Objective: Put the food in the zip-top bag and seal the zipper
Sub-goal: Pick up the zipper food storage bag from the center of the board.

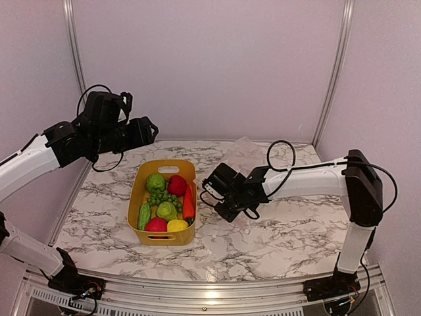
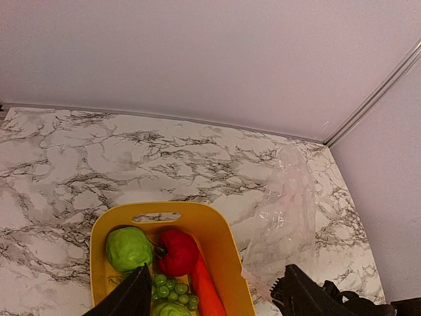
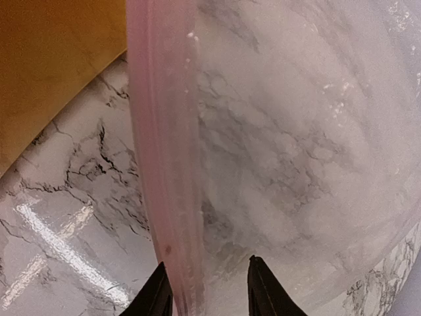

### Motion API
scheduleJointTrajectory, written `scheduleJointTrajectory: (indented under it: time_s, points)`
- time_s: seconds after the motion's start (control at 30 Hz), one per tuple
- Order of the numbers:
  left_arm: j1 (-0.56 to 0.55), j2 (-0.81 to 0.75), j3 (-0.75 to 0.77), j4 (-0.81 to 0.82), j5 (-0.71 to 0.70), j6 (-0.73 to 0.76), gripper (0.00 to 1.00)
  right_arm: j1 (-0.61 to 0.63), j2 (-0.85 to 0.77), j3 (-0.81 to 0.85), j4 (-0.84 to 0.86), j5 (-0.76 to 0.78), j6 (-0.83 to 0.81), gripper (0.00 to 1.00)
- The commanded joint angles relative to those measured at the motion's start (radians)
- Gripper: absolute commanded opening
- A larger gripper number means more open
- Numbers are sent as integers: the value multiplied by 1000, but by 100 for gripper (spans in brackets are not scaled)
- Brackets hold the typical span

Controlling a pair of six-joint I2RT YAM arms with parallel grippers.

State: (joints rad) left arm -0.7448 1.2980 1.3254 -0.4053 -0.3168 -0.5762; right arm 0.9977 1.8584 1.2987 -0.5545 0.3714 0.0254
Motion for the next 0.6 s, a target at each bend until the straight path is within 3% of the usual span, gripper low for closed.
scheduleJointTrajectory:
  time_s: [0.0,0.3,0.57]
  points:
    - [4,-21,-12,-36,-25,3,70,9,10,50,13,122,15,34]
    - [4,-13,-26,-18,-13,-15,70,-21,1,26,40,225,50,0]
    - [-9,32,-71,70,47,-106,65,-111,-171,78,6,82,134,0]
